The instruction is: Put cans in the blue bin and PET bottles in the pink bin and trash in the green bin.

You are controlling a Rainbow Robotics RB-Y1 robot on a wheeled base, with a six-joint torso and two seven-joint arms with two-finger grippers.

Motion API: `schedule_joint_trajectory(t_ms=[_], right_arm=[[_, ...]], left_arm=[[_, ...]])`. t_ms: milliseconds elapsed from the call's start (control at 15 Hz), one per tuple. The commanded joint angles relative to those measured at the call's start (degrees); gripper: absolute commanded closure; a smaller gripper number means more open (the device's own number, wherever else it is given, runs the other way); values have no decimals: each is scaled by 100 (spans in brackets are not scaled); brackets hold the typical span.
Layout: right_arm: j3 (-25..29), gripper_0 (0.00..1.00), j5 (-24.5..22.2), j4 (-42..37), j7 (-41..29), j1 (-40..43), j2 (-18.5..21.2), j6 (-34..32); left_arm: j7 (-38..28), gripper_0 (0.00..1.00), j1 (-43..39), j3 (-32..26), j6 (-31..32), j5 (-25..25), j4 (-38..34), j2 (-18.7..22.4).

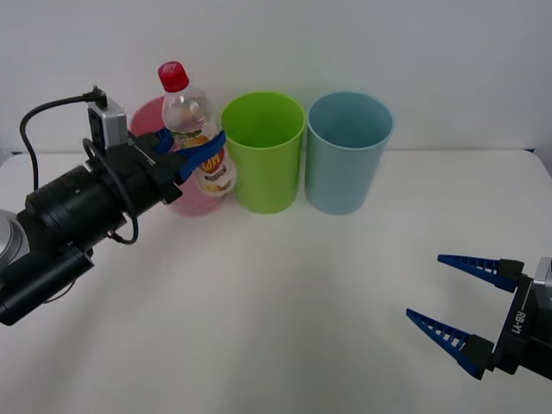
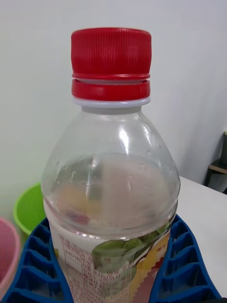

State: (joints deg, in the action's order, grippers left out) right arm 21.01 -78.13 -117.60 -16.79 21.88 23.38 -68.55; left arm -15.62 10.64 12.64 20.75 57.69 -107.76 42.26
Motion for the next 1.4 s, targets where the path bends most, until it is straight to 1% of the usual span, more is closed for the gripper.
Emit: schedule_joint_trajectory(t_ms=[67,133,267,400,600,667,733,800,933,1067,1400], right_arm=[[0,0,0,0,0,0,0,0],[0,0,0,0,0,0,0,0],[0,0,0,0,0,0,0,0],[0,0,0,0,0,0,0,0],[0,0,0,0,0,0,0,0],[0,0,0,0,0,0,0,0],[0,0,0,0,0,0,0,0],[0,0,0,0,0,0,0,0],[0,0,0,0,0,0,0,0],[0,0,0,0,0,0,0,0],[0,0,0,0,0,0,0,0]], left_arm=[[-117,100,281,1,-396,-469,0,608],[-152,100,413,10,-511,-460,36,758],[-222,100,817,10,-467,-460,370,907],[-284,100,1301,28,-326,-442,923,863],[-310,100,2039,467,-282,-442,1776,846],[-319,100,2206,573,-291,-460,1978,846],[-327,100,2399,713,-300,-601,2242,846],[-327,100,2549,801,-308,-601,2453,819],[-327,100,2733,810,-308,-592,2795,722],[-327,100,2786,810,-326,-574,2962,714],[-327,100,2786,819,-387,-557,2989,714]])
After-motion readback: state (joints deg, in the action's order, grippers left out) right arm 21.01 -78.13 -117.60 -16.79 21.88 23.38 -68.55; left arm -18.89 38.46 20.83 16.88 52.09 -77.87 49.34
